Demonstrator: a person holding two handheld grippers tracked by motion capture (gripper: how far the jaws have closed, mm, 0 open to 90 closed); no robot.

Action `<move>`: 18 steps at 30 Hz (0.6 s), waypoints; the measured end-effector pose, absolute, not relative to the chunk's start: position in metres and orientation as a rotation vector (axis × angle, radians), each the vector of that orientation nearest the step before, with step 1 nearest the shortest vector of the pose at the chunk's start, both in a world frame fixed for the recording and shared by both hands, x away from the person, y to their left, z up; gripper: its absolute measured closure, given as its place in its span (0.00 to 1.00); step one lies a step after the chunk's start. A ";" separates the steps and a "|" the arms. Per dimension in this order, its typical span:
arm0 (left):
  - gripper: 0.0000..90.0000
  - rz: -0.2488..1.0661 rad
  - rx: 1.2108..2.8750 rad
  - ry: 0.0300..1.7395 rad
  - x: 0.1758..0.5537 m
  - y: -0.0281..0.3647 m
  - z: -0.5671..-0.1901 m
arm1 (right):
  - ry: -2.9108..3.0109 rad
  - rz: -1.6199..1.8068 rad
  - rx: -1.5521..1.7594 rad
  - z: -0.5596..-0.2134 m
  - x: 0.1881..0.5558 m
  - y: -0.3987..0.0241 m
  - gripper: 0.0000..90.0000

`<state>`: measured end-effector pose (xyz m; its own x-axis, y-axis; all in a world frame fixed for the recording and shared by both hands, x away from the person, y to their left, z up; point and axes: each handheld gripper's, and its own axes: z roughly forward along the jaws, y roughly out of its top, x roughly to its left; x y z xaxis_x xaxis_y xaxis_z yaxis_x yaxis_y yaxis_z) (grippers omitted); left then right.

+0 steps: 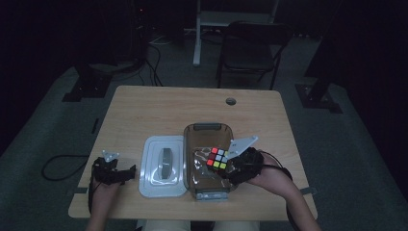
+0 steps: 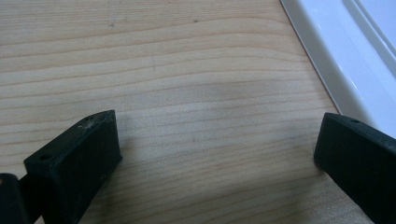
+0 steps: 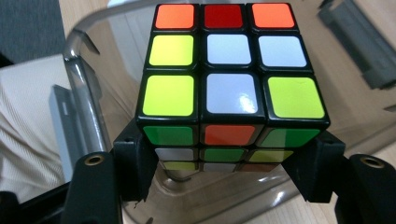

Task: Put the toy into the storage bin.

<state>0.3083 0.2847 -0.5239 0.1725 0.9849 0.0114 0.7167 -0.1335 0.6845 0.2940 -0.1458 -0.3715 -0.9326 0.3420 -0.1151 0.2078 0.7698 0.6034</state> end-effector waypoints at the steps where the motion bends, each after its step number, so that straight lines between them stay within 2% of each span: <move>1: 0.01 0.646 1.914 1.600 0.308 0.285 -0.524 | 2.756 0.882 0.422 -0.372 0.295 -0.144 0.38; 18: 0.01 0.646 1.915 1.599 0.308 0.285 -0.524 | 2.971 0.387 0.278 -0.401 0.315 -0.087 0.38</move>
<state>0.3083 0.2847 -0.5238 0.1740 0.9847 0.0115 0.7166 -0.1346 0.6844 0.3151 -0.0866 -0.4014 -0.9742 0.1987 -0.1072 0.1646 0.9501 0.2651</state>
